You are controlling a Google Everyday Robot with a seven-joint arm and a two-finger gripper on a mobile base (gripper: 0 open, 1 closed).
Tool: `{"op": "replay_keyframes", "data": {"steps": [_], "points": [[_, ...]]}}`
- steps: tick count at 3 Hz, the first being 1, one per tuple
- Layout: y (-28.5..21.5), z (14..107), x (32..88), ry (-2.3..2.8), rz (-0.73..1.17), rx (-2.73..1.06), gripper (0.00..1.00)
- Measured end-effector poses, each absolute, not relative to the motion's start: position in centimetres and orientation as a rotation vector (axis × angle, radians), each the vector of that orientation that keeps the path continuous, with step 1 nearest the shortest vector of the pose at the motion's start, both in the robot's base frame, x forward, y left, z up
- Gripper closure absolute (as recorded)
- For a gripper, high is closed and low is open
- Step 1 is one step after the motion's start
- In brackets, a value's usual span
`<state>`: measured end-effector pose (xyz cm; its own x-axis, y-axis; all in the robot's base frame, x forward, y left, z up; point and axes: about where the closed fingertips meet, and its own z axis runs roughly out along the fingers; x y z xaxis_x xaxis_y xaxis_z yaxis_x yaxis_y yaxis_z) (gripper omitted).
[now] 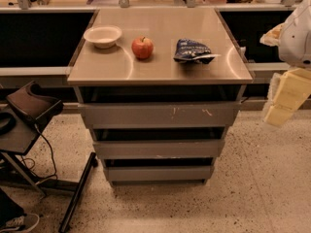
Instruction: Open middle drawer
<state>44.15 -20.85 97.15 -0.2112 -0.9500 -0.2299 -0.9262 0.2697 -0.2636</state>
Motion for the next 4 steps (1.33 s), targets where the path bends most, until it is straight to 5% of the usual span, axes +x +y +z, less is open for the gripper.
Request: {"op": "replay_keyframes", "data": {"steps": [4], "points": [[-13.9,78.2,46.4,2.281,0.269,-1.630,0.00]]}}
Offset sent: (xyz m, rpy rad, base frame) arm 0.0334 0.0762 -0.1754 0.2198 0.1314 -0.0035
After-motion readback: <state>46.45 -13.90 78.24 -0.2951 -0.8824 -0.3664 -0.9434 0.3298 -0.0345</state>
